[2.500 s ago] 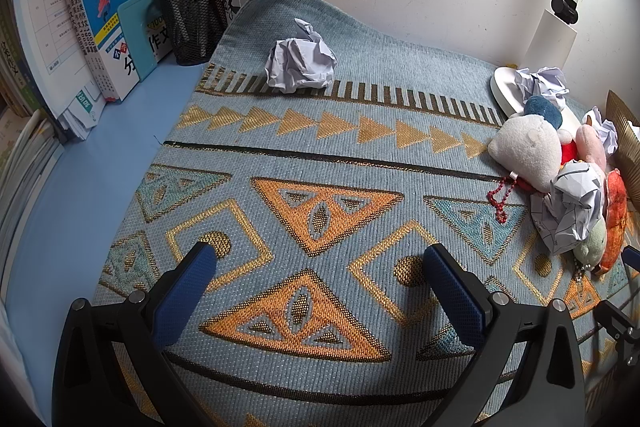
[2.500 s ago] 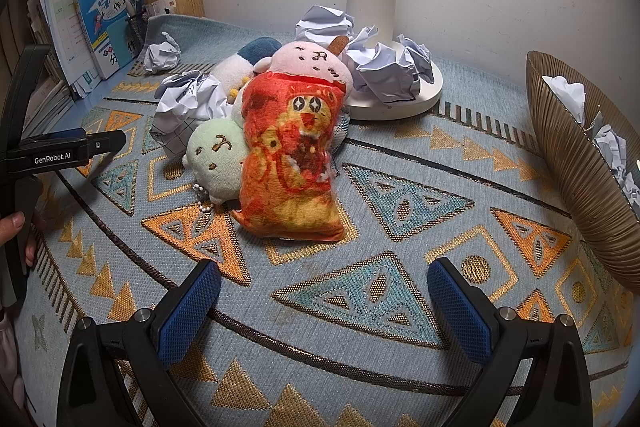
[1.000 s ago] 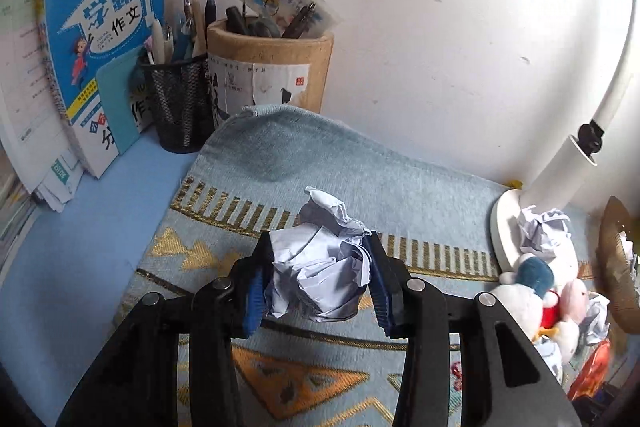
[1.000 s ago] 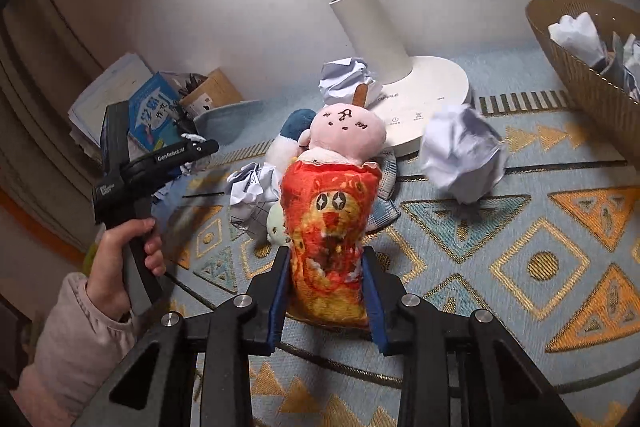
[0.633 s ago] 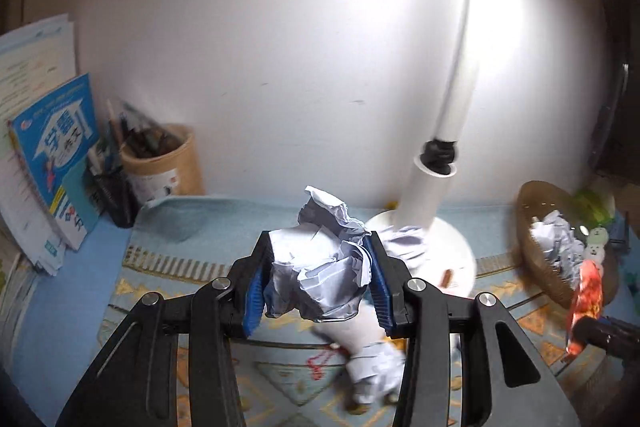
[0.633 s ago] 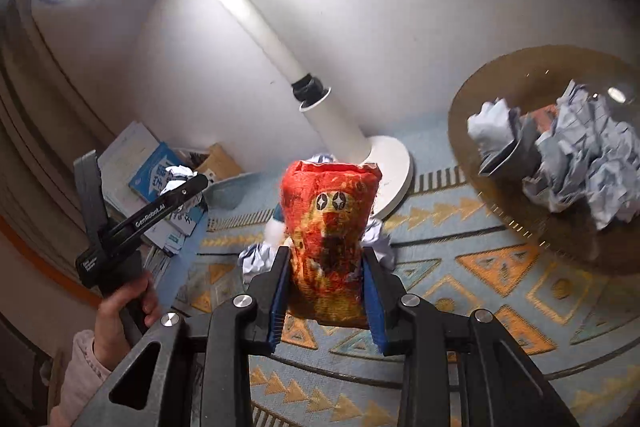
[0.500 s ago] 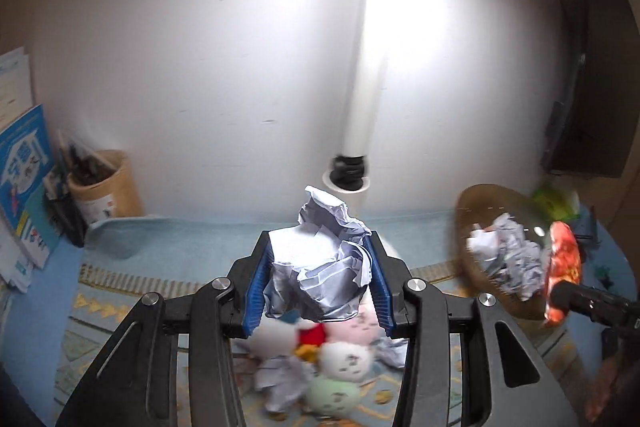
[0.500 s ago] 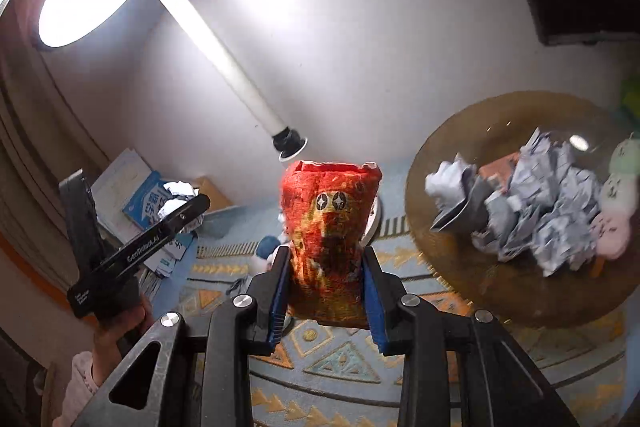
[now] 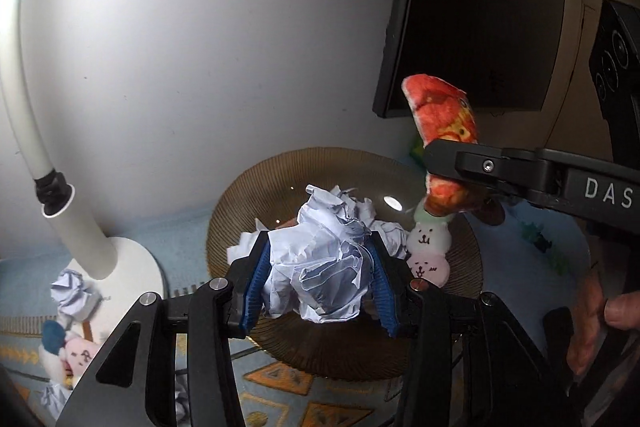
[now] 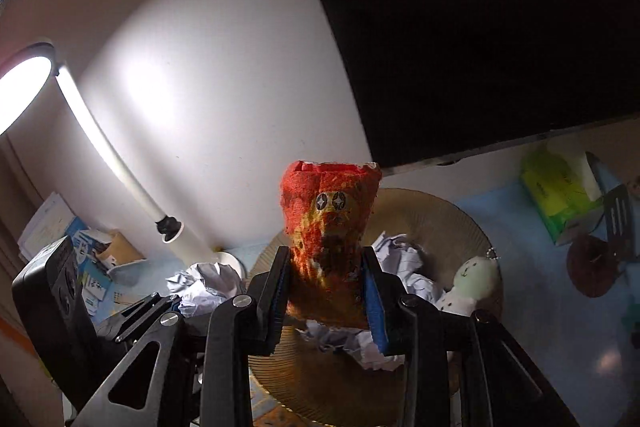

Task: Organize objects
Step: 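Carry paper ball and orange snack plush to the amber bowl and release both, then withdraw both tools from the bowl back over the rug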

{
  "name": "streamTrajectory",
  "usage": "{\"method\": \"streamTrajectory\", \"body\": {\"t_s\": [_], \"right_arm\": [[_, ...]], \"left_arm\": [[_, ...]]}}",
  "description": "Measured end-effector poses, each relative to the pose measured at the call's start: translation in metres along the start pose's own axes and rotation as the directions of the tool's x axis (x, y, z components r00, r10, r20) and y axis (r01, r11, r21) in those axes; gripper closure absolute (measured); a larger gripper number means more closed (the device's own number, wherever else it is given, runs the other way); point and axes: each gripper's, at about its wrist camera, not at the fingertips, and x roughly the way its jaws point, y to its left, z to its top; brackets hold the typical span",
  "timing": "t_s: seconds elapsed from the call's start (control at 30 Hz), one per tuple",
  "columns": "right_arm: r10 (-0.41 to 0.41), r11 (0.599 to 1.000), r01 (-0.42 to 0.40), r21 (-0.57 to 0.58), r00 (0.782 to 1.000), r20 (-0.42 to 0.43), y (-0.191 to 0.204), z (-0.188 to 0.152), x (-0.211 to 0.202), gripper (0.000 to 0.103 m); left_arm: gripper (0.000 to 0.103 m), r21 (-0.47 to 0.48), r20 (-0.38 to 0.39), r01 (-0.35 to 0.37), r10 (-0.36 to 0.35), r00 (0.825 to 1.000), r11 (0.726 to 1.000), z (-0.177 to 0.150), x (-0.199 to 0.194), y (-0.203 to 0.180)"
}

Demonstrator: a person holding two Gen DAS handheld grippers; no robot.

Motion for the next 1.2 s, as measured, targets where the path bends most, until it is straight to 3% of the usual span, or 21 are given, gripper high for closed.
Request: {"method": "streamTrajectory", "body": {"t_s": [0.03, 0.07, 0.1, 0.13, 0.23, 0.33, 0.53, 0.73, 0.9, 1.03, 1.2], "right_arm": [[-0.018, 1.000, 0.018, 0.008, 1.000, -0.016, -0.008, -0.001, 0.008, 0.067], [-0.033, 0.999, 0.034, 0.018, 0.999, -0.038, -0.012, -0.001, 0.017, 0.054], [-0.041, 0.999, 0.043, 0.024, 0.997, -0.069, -0.015, -0.003, 0.024, 0.036], [-0.057, 0.998, 0.058, 0.002, 0.994, -0.092, -0.016, -0.003, 0.028, 0.001], [-0.108, 0.985, 0.107, -0.137, 0.994, -0.001, -0.003, -0.005, 0.019, 0.000], [-0.155, 0.965, 0.158, -0.211, 0.987, 0.027, 0.013, -0.007, 0.015, 0.000], [-0.141, 0.961, 0.146, -0.236, 0.989, 0.037, 0.036, -0.015, 0.006, 0.000], [-0.068, 0.974, 0.078, -0.213, 0.996, 0.054, 0.079, -0.020, -0.023, 0.000], [-0.005, 0.980, 0.019, -0.196, 0.997, 0.075, 0.115, -0.033, -0.039, 0.000], [0.024, 0.982, -0.018, -0.187, 0.999, 0.035, 0.138, -0.055, -0.031, 0.000], [0.023, 0.979, -0.027, -0.200, 0.999, -0.023, 0.151, -0.091, -0.012, 0.000]], "left_arm": [[0.054, -0.001, -0.020, 0.007, -0.007, 1.000, 1.000, -0.003, 0.009, -0.002], [0.051, -0.011, -0.055, 0.024, -0.024, 0.998, 1.000, -0.006, 0.019, -0.002], [0.037, -0.027, -0.115, 0.059, -0.062, 0.991, 0.998, -0.010, 0.031, -0.001], [0.002, -0.045, -0.156, 0.071, -0.077, 0.985, 0.996, -0.013, 0.040, 0.000], [0.000, -0.015, -0.135, 0.036, -0.037, 0.990, 0.999, -0.022, 0.037, 0.000], [0.000, 0.030, -0.119, 0.018, -0.014, 0.993, 0.999, -0.027, 0.026, -0.004], [0.000, 0.082, -0.079, -0.050, 0.056, 0.995, 0.995, -0.029, -0.005, 0.000], [0.000, 0.125, -0.041, -0.150, 0.156, 0.987, 0.981, -0.039, -0.056, 0.014], [0.000, 0.084, -0.019, -0.244, 0.246, 0.969, 0.966, -0.050, -0.104, 0.061], [0.000, 0.005, -0.034, -0.328, 0.328, 0.944, 0.945, -0.057, -0.125, 0.107], [0.000, -0.088, -0.088, -0.422, 0.415, 0.906, 0.902, -0.092, -0.149, 0.163]]}}
